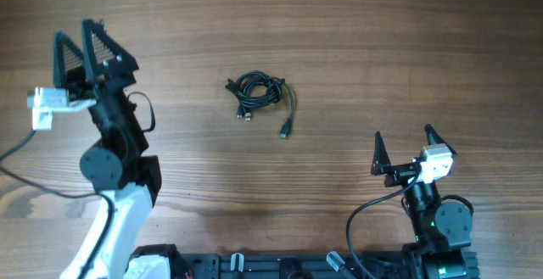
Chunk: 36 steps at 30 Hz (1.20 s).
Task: Untangle cables
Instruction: 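Raise the left arm and swing the left gripper toward the cable bundle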
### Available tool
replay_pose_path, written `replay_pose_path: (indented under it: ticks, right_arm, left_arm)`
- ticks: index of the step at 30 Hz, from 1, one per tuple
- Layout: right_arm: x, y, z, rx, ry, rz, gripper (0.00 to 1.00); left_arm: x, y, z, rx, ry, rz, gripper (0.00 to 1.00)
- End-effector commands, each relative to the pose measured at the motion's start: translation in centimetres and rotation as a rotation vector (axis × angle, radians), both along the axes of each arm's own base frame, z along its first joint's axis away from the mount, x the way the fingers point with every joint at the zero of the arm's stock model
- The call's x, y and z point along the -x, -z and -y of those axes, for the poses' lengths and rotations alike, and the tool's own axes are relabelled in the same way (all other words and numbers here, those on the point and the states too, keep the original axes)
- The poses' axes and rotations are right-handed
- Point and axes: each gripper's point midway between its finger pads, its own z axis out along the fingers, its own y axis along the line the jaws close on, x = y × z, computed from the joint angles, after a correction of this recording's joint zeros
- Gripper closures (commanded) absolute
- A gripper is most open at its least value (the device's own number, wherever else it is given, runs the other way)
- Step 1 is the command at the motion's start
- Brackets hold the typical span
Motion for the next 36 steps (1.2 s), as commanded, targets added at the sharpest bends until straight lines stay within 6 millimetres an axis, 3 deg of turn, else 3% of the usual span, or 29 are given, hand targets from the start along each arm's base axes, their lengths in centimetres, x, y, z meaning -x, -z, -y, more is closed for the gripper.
replay_pose_path:
  ticks: [1,15,23,27,29,33,36]
  right_arm:
    - [0.0,-0.2,0.1,-0.009,0.009,0.007,0.00]
    - [0.0,-0.2,0.1,-0.009,0.009,0.007,0.00]
    - [0.0,-0.2,0.1,-0.009,0.009,0.007,0.00]
    - [0.0,-0.2,0.1,-0.009,0.009,0.007,0.00]
    - [0.0,-0.2,0.1,-0.009,0.009,0.007,0.00]
    - [0.0,-0.2,0.1,-0.008,0.009,0.007,0.00]
    - [0.0,-0.2,0.1,-0.009,0.009,0.007,0.00]
  left_arm:
    - [-1.3,-0.1,-0.2,0.087,0.074,0.029,0.00]
    - [-1.7,0.4,-0.2,0.091,0.074,0.007,0.00]
    - [-3.7,3.2,0.2,0.087,0.092,-0.137,0.00]
    - [-6.0,8.0,1.0,0.076,0.127,-0.363,0.00]
    - [-7.1,12.8,1.4,0.087,0.145,-0.562,0.00]
    - [-7.5,19.7,2.9,0.098,0.231,-0.828,0.00]
    - [-6.7,23.4,4.3,0.110,0.307,-0.978,0.00]
